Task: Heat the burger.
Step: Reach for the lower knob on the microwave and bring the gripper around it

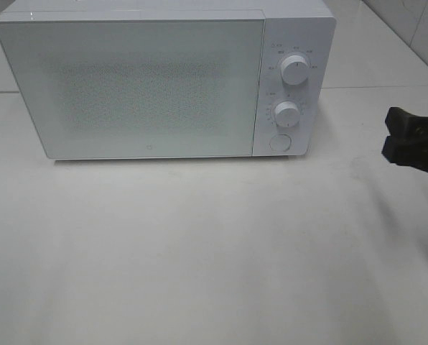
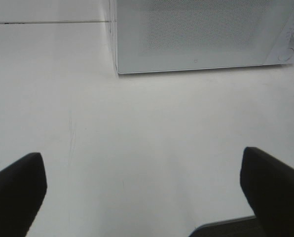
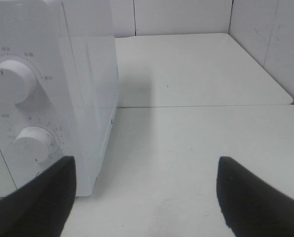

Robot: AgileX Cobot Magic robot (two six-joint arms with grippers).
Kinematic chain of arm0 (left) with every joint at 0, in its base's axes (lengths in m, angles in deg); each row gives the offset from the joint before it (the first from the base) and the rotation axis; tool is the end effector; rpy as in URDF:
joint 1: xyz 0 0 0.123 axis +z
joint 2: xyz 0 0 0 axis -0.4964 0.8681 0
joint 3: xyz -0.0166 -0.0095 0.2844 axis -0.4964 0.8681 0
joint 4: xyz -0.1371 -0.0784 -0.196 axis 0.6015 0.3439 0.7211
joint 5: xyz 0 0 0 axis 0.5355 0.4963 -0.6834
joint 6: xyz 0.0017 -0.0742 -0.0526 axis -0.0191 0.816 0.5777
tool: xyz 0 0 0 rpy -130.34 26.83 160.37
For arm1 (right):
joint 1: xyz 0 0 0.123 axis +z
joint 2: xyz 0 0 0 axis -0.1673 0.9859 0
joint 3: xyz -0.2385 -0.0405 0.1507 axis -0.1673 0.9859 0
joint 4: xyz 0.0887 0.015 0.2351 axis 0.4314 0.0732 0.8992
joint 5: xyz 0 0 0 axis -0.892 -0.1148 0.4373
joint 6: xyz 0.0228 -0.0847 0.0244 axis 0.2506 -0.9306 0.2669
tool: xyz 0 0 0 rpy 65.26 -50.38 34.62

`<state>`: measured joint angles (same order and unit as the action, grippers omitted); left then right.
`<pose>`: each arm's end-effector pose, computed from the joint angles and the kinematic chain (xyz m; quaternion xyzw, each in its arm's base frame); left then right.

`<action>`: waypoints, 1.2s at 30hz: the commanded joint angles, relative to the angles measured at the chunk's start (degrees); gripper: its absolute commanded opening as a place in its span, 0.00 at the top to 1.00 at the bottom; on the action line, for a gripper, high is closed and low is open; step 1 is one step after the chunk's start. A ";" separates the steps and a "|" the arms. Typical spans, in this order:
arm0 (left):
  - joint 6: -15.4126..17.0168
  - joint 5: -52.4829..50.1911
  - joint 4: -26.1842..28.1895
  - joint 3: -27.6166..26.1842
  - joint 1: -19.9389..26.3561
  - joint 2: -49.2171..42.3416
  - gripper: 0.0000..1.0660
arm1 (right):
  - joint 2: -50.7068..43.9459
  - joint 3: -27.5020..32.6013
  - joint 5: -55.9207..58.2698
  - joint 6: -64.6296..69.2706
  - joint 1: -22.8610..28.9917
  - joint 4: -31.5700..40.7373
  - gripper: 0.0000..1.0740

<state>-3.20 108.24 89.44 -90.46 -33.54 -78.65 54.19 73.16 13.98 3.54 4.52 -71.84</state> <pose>-0.0103 -0.0118 0.2833 0.0591 0.8447 -0.0786 0.5262 0.2003 0.0280 0.1861 0.0033 0.7338 0.0060 0.6793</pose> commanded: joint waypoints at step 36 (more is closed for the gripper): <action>0.11 -0.63 0.46 0.17 0.17 -1.32 0.06 | 26.81 -20.40 -15.24 -13.64 29.16 31.68 0.30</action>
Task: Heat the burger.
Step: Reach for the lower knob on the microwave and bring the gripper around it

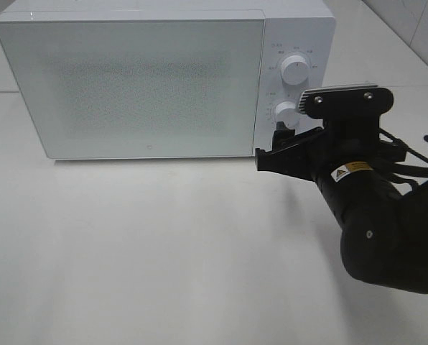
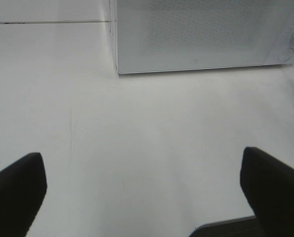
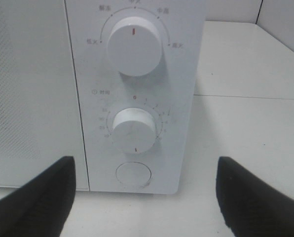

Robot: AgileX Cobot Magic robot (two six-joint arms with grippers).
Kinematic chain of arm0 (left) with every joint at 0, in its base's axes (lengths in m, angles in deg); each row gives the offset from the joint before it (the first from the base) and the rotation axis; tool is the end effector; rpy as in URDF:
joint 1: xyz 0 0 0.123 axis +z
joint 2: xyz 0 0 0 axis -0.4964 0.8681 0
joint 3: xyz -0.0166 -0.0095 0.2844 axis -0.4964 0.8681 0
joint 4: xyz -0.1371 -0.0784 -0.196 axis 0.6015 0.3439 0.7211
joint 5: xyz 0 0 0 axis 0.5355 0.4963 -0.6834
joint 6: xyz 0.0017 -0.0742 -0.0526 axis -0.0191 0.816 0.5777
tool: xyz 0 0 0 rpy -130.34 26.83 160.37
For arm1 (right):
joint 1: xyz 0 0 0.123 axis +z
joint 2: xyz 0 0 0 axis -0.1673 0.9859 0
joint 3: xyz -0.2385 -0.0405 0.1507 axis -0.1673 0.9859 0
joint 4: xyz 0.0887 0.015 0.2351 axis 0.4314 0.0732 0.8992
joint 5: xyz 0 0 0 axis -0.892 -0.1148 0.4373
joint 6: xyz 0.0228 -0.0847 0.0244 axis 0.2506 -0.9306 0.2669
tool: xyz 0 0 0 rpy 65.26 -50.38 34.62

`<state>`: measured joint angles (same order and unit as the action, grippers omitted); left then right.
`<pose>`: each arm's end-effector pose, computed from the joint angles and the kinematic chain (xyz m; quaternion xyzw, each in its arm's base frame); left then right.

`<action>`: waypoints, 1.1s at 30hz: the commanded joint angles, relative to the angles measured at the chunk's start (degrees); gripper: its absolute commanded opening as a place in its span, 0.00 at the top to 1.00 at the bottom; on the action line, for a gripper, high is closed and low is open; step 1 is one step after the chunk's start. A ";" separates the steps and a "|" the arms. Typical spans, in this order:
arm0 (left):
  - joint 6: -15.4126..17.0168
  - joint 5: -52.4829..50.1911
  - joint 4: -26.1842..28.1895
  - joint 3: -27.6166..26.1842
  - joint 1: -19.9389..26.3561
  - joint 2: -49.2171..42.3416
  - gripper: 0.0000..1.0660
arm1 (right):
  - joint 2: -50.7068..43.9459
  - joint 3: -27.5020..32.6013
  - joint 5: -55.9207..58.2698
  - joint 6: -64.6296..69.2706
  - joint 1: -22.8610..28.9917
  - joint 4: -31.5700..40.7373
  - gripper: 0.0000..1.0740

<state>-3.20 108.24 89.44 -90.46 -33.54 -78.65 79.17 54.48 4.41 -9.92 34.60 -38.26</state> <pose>-0.0103 -0.0118 0.2833 0.0591 0.8447 -0.0786 0.5262 0.2413 0.1442 0.1506 -0.0173 0.7481 -0.0350 0.6625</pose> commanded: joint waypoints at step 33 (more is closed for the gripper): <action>0.11 -0.63 0.46 0.17 0.17 -0.97 0.06 | 12.95 -16.62 1.66 3.32 -9.40 -8.08 0.30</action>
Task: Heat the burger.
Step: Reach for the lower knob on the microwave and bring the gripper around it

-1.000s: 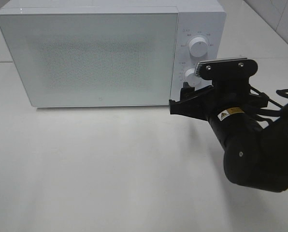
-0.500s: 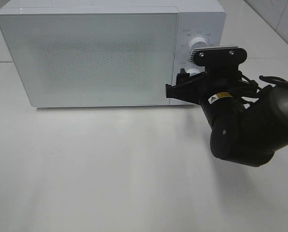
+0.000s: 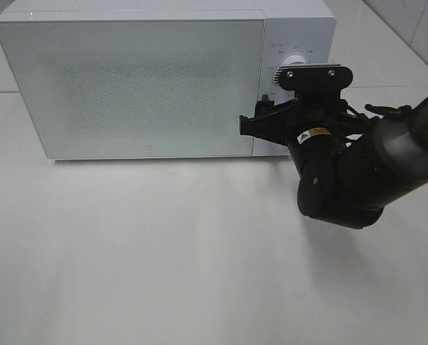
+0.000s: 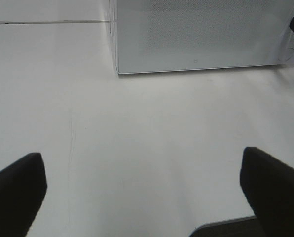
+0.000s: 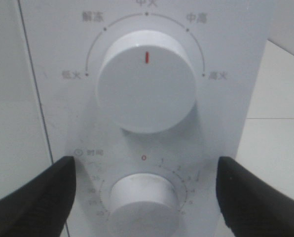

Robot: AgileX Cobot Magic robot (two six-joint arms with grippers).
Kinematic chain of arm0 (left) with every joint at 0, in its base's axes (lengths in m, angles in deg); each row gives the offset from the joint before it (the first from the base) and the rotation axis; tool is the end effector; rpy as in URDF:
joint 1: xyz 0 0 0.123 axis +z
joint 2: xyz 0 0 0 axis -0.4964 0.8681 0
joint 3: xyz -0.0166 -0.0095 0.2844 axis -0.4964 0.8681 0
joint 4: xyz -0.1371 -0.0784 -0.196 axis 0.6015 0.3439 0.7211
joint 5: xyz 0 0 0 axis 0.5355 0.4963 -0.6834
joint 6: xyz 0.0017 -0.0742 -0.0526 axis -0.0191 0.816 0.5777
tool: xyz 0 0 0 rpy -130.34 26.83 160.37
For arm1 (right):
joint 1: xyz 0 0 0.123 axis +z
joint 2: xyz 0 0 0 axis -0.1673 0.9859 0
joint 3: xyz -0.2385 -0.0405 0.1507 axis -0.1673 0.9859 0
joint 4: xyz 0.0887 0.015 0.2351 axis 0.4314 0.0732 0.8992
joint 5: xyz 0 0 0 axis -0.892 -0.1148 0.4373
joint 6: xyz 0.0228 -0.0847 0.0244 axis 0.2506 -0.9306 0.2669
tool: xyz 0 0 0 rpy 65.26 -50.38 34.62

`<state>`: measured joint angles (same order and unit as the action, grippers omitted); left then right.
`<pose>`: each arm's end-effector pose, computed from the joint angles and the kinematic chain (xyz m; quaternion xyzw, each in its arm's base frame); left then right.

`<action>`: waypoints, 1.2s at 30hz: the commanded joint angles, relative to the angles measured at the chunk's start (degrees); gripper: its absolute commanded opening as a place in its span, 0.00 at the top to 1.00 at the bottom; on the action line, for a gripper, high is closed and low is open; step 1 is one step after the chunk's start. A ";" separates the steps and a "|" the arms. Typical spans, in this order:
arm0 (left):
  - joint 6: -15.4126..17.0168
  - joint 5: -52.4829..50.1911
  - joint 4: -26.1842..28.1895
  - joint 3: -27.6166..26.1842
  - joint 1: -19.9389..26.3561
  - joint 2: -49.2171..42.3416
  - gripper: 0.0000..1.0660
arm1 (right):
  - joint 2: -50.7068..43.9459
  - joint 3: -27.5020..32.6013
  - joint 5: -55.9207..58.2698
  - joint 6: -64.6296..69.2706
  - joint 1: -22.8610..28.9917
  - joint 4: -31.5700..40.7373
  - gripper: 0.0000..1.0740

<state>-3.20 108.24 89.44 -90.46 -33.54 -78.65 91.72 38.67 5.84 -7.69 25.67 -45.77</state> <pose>-0.0103 -0.0118 0.2833 0.0591 0.8447 -0.0786 0.5262 0.3182 0.1559 0.1331 0.0083 0.7310 -0.0312 0.6816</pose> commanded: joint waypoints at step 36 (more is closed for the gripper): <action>0.11 -0.63 0.46 0.17 0.17 -0.97 0.06 | 2.64 -2.46 -0.97 1.83 -1.15 -0.11 0.98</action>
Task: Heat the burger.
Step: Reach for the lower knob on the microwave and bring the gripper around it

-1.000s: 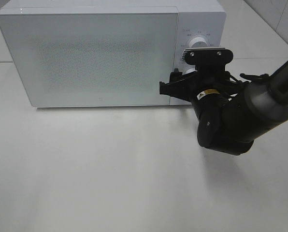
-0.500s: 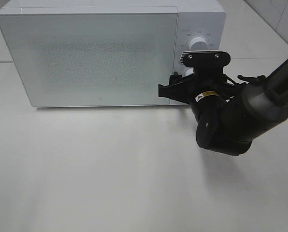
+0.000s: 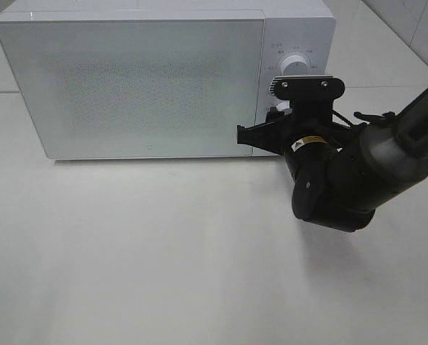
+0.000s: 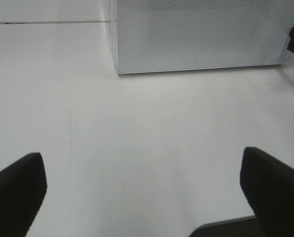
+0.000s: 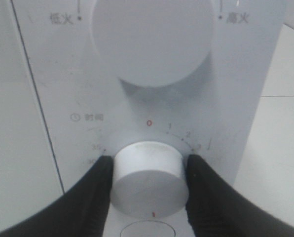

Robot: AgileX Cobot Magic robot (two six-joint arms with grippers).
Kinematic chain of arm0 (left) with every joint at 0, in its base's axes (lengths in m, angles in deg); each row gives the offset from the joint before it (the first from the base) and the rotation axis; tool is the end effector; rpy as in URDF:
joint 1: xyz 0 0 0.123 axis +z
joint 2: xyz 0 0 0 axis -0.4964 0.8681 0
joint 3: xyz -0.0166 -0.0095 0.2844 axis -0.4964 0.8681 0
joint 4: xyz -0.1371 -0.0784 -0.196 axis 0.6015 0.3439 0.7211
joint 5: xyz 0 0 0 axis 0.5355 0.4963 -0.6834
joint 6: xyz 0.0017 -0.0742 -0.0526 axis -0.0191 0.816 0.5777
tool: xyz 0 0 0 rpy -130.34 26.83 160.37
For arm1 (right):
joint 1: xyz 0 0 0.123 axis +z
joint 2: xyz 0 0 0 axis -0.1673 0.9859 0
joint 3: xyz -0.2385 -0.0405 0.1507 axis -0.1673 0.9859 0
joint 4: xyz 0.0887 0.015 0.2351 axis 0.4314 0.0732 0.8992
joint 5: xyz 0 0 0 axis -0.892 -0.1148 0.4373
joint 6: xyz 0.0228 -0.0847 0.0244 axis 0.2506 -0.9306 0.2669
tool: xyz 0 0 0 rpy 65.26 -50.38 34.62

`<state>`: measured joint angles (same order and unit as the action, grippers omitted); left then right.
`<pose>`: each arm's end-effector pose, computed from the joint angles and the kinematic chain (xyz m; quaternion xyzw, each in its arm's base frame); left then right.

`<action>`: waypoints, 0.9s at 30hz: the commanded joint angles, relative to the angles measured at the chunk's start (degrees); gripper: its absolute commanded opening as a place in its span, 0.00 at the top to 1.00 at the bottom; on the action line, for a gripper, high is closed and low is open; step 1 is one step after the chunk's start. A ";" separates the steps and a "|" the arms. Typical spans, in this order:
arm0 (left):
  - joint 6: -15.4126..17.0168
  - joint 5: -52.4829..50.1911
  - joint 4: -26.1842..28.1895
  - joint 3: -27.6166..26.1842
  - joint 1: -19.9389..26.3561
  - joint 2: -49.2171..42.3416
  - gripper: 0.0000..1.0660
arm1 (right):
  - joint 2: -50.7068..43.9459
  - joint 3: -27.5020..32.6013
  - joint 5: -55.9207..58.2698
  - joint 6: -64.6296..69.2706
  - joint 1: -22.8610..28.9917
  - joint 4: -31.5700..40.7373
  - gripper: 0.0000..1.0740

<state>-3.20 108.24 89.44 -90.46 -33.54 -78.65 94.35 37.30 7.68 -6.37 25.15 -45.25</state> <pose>-0.0103 -0.0118 0.2833 0.0591 0.8447 -0.0786 0.5262 0.3239 0.1563 0.1184 0.0170 0.7478 -0.0294 0.6630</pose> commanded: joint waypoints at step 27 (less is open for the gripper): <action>0.11 -0.63 0.46 0.17 0.17 -0.97 0.06 | 0.00 -1.09 -13.98 27.27 -0.63 -8.31 1.00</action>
<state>-3.20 108.24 89.44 -90.46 -33.54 -78.65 94.47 37.87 6.70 14.26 24.98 -47.77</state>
